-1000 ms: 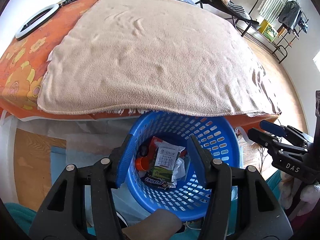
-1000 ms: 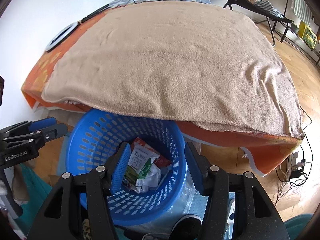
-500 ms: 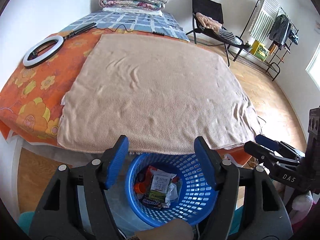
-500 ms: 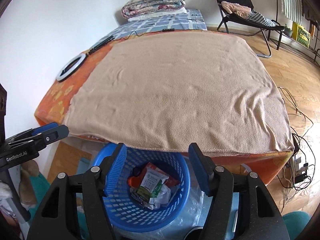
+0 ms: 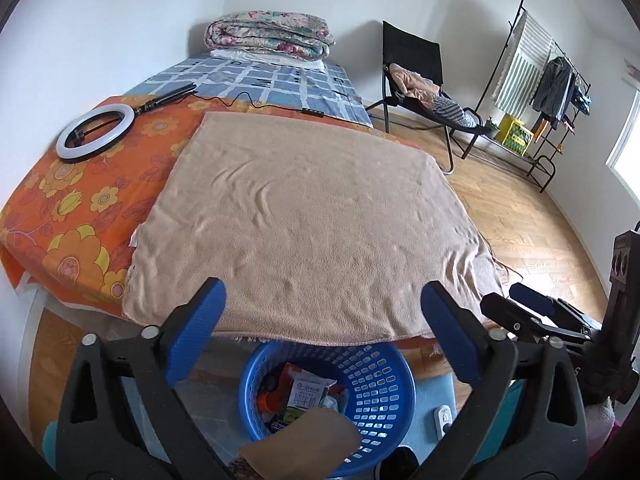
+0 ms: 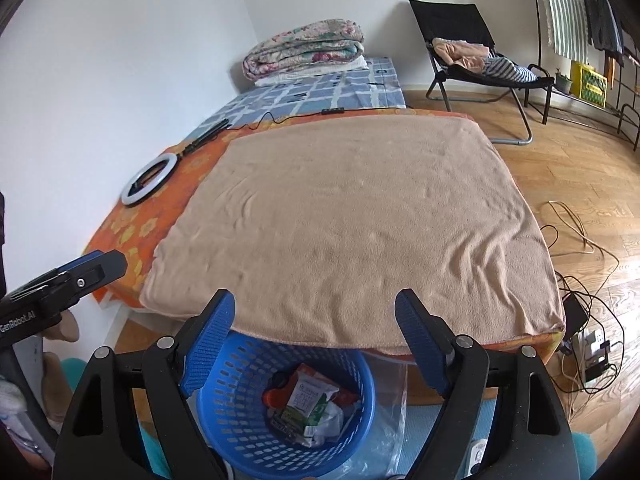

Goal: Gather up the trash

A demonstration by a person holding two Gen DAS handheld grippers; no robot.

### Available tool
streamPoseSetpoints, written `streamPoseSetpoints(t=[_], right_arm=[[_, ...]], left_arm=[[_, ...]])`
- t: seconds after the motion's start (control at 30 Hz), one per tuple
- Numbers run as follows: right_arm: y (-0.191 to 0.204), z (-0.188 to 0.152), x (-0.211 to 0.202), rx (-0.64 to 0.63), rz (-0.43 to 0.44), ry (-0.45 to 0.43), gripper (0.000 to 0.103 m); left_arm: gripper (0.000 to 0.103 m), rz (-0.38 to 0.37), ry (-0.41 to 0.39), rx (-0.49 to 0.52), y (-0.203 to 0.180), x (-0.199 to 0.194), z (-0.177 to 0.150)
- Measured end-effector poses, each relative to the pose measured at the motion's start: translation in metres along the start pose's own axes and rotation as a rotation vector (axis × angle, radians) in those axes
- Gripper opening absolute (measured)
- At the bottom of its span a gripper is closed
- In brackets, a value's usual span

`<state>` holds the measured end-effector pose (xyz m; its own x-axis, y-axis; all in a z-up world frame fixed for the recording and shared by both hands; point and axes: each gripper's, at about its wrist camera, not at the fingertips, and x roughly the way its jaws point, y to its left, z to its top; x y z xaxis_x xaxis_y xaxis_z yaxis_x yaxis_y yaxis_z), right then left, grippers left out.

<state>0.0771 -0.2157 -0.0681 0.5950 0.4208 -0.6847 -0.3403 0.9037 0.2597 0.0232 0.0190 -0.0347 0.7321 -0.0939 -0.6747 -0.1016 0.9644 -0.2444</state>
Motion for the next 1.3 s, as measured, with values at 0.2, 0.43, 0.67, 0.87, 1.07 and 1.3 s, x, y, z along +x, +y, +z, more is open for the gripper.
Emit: streamPoseSetpoints(t=[0.2,0.43,0.67,0.87,1.07,1.3], right_arm=[[-0.002,0.006,-0.005,0.0,0.0,-0.023,0.082],[0.0,0.009,-0.011,-0.003,0.0,-0.042,0.082],[0.003,0.009,-0.015,-0.016,0.003,-0.049,0.082],[0.004,0.01,-0.017,-0.014,0.005,-0.055,0.082],[0.003,0.01,-0.018,-0.014,0.007,-0.056,0.082],[0.003,0.011,-0.019,-0.011,0.009,-0.057,0.082]], left_arm=[[0.102,0.01,-0.013,-0.013,0.005,-0.007,0.005],[0.102,0.034,-0.019,0.001,0.006,-0.014,0.005],[0.102,0.037,-0.022,0.006,0.005,-0.016,0.006],[0.102,0.033,-0.028,0.017,0.002,-0.023,0.01],[0.102,0.029,-0.031,0.033,-0.001,-0.026,0.013],[0.102,0.026,-0.032,0.034,-0.004,-0.025,0.013]])
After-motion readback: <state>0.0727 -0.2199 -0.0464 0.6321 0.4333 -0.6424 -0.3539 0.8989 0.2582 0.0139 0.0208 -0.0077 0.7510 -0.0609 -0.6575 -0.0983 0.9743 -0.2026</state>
